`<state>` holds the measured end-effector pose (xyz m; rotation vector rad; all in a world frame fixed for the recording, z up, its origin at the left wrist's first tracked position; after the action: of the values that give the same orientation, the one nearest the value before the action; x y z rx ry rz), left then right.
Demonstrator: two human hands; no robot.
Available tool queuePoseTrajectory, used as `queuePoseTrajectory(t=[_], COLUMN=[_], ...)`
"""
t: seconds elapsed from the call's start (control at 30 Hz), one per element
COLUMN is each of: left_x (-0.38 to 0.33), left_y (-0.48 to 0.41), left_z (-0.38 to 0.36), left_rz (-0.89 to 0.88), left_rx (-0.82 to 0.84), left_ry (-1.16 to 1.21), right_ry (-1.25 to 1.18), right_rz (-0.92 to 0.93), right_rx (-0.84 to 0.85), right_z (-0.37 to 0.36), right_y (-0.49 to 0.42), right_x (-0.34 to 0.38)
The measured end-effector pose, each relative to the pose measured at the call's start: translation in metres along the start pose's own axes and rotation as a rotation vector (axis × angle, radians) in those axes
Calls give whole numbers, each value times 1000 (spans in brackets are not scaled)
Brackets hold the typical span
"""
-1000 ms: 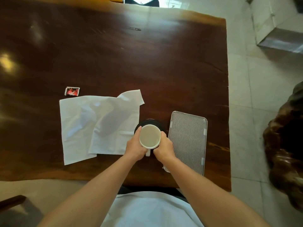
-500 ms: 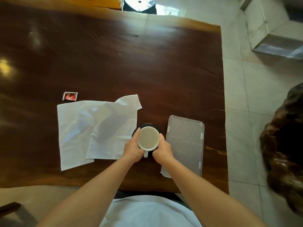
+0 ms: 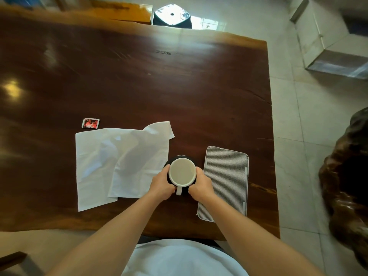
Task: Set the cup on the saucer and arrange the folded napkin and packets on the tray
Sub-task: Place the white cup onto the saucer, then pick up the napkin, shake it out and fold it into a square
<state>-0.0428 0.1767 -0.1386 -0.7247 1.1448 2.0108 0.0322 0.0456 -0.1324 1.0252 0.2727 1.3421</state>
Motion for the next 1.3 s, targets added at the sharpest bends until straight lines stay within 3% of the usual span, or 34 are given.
queuePoseTrajectory(t=[0.33, 0.6, 0.73, 0.9, 1.1, 1.3], left_x=[13, 48, 74, 108, 150, 200], left_y=[1, 25, 31, 27, 14, 0], left_z=[38, 92, 120, 165, 225, 268], left_rz=[55, 134, 151, 144, 58, 3], left_rx=[-79, -171, -195, -98, 112, 154], left_ry=[-1, -4, -46, -82, -214, -269], right_ry=[42, 55, 115, 220, 221, 92], right_rz=[18, 192, 122, 13, -158, -305], right_rx=[-244, 42, 201, 358, 298, 207], right_z=[16, -30, -70, -109, -160, -231], right_y=[8, 21, 29, 38, 51, 79], right_x=[24, 85, 105, 114, 132, 140])
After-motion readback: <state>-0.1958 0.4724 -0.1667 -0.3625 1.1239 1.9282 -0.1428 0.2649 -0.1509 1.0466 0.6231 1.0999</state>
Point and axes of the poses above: each hand's wrist, its own y-axis away from the middle knuckle, its own z-axis out of the back of the hand, x = y × z, the point moved 2 cm from there along -y, towards the middle knuckle, and after that the axes turned 13 degrees about -z, right-handed, at the moved point
